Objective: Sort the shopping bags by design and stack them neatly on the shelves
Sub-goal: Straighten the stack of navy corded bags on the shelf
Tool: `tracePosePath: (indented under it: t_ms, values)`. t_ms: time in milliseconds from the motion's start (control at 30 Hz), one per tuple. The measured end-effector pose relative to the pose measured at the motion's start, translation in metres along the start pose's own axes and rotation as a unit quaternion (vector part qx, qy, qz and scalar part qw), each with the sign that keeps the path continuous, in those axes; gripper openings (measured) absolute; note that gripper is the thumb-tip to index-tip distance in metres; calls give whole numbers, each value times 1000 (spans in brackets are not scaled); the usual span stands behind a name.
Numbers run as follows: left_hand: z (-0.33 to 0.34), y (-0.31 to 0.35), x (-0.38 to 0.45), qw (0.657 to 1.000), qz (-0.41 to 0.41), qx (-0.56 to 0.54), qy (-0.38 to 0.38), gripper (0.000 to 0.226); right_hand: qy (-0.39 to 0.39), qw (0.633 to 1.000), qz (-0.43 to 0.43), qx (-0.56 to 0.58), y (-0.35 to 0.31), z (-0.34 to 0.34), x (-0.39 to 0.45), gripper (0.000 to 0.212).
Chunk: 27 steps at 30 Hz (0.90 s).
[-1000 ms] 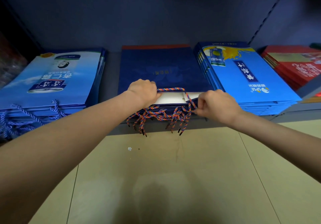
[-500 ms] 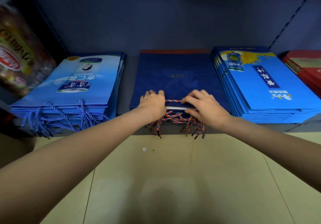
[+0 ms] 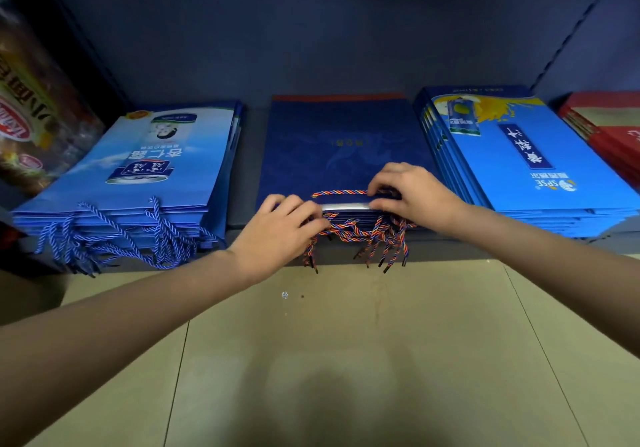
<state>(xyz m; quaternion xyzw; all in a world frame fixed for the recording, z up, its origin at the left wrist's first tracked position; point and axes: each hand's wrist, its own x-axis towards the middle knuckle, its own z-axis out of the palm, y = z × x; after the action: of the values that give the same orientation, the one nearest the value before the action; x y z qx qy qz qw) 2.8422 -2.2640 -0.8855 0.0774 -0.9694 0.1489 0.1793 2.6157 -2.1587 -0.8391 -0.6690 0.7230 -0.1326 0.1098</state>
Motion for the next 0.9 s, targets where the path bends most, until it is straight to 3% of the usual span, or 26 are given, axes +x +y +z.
tracePosePath:
  t_ms: [100, 267, 467, 500, 633, 900]
  values:
    - [3, -2, 9, 999, -10, 11, -45, 50, 20, 1000, -3, 9, 3, -2, 4, 19]
    - [-7, -7, 35, 996, 41, 66, -35, 30, 76, 997, 10, 5, 2, -7, 12, 18]
    - [-6, -20, 29, 995, 87, -52, -22, 20, -34, 999, 17, -33, 5, -1, -1, 35]
    - [-6, -23, 27, 993, 81, -78, -25, 15, -45, 998, 19, -42, 5, -1, -1, 37]
    - [-16, -28, 20, 987, 52, -140, -61, 38, -66, 989, -5, -128, 4, -4, 3, 42]
    - [-27, -29, 23, 952, -120, -282, -6, 22, 54, 995, 4, -78, 3, -25, 10, 28]
